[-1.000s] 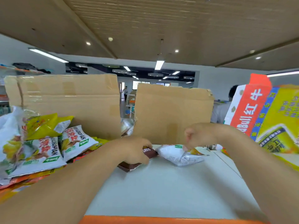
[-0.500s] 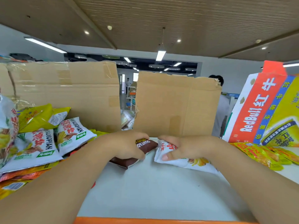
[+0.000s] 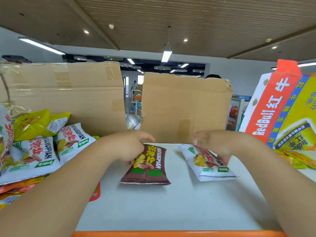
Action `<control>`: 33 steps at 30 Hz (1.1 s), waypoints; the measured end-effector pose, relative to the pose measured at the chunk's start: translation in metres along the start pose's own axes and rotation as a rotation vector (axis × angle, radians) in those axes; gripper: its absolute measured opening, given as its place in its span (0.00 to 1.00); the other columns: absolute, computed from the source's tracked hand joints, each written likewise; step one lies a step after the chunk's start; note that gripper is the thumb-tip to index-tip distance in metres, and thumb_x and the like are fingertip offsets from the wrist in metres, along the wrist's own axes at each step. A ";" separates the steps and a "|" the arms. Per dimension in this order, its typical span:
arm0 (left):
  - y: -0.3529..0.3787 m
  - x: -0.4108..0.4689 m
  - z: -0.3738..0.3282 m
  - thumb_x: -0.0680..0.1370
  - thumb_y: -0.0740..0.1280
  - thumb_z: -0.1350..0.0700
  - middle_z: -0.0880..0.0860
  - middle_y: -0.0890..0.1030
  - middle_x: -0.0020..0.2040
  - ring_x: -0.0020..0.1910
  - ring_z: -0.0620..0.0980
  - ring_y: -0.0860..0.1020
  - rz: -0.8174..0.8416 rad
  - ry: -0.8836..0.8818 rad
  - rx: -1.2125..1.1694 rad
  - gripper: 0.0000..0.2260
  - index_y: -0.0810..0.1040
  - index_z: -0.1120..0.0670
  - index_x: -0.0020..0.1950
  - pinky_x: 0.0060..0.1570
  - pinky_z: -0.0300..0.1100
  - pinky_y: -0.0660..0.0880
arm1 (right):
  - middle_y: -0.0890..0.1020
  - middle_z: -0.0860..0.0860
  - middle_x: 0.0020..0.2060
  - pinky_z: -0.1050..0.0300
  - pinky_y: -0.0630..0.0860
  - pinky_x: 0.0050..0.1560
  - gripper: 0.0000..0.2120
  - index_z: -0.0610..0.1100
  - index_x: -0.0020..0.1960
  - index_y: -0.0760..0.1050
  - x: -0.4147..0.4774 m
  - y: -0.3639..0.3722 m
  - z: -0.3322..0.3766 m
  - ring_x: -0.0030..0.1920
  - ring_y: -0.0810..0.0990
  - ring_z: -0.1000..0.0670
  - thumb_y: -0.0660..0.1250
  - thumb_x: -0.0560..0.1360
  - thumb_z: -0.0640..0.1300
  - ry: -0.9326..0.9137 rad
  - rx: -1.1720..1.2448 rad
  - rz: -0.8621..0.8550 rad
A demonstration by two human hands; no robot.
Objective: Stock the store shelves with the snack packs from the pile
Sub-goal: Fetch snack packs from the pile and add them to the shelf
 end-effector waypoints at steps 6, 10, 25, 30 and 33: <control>-0.007 0.000 -0.007 0.81 0.57 0.63 0.47 0.77 0.64 0.49 0.44 0.78 -0.048 0.045 0.133 0.24 0.74 0.40 0.70 0.48 0.38 0.74 | 0.71 0.68 0.64 0.56 0.79 0.56 0.38 0.76 0.58 0.72 0.002 0.003 0.010 0.61 0.77 0.55 0.54 0.71 0.31 -0.183 -0.131 0.040; 0.001 -0.008 -0.011 0.77 0.54 0.69 0.42 0.74 0.65 0.50 0.43 0.76 0.038 0.047 0.244 0.34 0.72 0.33 0.69 0.40 0.34 0.72 | 0.71 0.62 0.65 0.54 0.73 0.64 0.39 0.74 0.56 0.73 0.001 0.008 0.012 0.65 0.72 0.51 0.51 0.70 0.29 -0.199 -0.251 0.065; 0.008 -0.015 -0.034 0.67 0.74 0.32 0.43 0.82 0.55 0.54 0.43 0.81 -0.026 0.189 0.123 0.17 0.79 0.41 0.46 0.57 0.50 0.78 | 0.74 0.52 0.36 0.55 0.70 0.42 0.28 0.46 0.37 0.71 0.010 -0.005 -0.031 0.39 0.74 0.50 0.61 0.74 0.72 0.117 -0.379 0.027; 0.017 -0.016 -0.031 0.69 0.75 0.36 0.38 0.75 0.57 0.52 0.42 0.75 0.042 0.130 0.227 0.26 0.71 0.33 0.64 0.48 0.41 0.73 | 0.76 0.60 0.42 0.59 0.73 0.46 0.21 0.57 0.42 0.70 0.012 0.010 -0.027 0.45 0.76 0.56 0.75 0.64 0.69 0.010 -0.267 0.132; 0.021 -0.015 -0.026 0.73 0.72 0.48 0.40 0.74 0.58 0.50 0.43 0.75 0.143 0.147 0.279 0.28 0.66 0.29 0.68 0.46 0.41 0.75 | 0.79 0.63 0.52 0.51 0.78 0.58 0.27 0.67 0.52 0.72 0.016 0.014 -0.028 0.56 0.78 0.55 0.77 0.57 0.65 -0.023 -0.193 0.150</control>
Point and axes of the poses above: each hand's wrist, its own x-axis towards the middle knuckle, its own y-axis out of the palm, z = x × y, the point moved 10 cm from there along x, towards the middle knuckle
